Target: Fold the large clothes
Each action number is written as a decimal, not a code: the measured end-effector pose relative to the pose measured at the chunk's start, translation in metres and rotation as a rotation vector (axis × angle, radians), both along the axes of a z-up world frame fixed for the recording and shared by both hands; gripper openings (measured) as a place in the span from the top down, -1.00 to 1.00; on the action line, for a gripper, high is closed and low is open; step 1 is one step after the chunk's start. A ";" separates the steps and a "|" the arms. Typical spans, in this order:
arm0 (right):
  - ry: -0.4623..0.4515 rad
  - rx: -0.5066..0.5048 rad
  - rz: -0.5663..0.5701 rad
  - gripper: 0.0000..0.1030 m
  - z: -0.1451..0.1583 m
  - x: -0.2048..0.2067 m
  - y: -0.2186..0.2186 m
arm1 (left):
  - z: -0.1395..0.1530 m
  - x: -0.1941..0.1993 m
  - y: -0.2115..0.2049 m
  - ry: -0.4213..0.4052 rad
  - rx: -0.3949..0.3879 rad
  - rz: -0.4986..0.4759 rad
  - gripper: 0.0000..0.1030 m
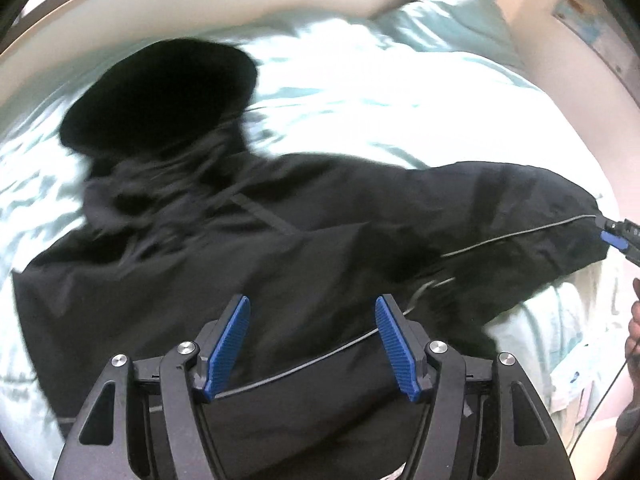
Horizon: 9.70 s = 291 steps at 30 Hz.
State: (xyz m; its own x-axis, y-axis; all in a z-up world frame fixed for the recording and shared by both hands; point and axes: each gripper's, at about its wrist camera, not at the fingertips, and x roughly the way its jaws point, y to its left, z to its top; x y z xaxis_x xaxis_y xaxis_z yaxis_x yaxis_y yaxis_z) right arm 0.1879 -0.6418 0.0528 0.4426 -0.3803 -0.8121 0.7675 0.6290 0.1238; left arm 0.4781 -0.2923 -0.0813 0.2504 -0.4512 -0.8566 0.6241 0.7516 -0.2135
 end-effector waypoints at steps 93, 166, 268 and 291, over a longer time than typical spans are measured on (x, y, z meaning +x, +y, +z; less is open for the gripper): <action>0.136 0.208 0.834 -0.28 -0.111 0.204 0.333 | -0.066 0.054 0.178 0.273 -0.177 0.241 -0.30; 0.040 0.023 0.668 -0.18 -0.091 0.467 0.252 | -0.026 0.303 0.146 -0.001 -0.094 0.438 0.29; -0.078 0.260 1.092 0.65 -0.088 0.457 0.222 | 0.011 0.283 0.176 -0.001 -0.243 0.052 0.80; 0.093 0.163 0.954 0.56 -0.074 0.133 0.268 | 0.011 -0.057 0.274 0.070 -0.159 0.170 0.77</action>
State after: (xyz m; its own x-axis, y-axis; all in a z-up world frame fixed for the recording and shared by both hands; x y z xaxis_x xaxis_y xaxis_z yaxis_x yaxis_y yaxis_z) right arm 0.3205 -0.3736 -0.0215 0.4379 0.2252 -0.8704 -0.0450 0.9724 0.2289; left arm 0.4210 -0.0183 -0.0699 0.2773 -0.5377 -0.7963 0.4708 0.7985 -0.3752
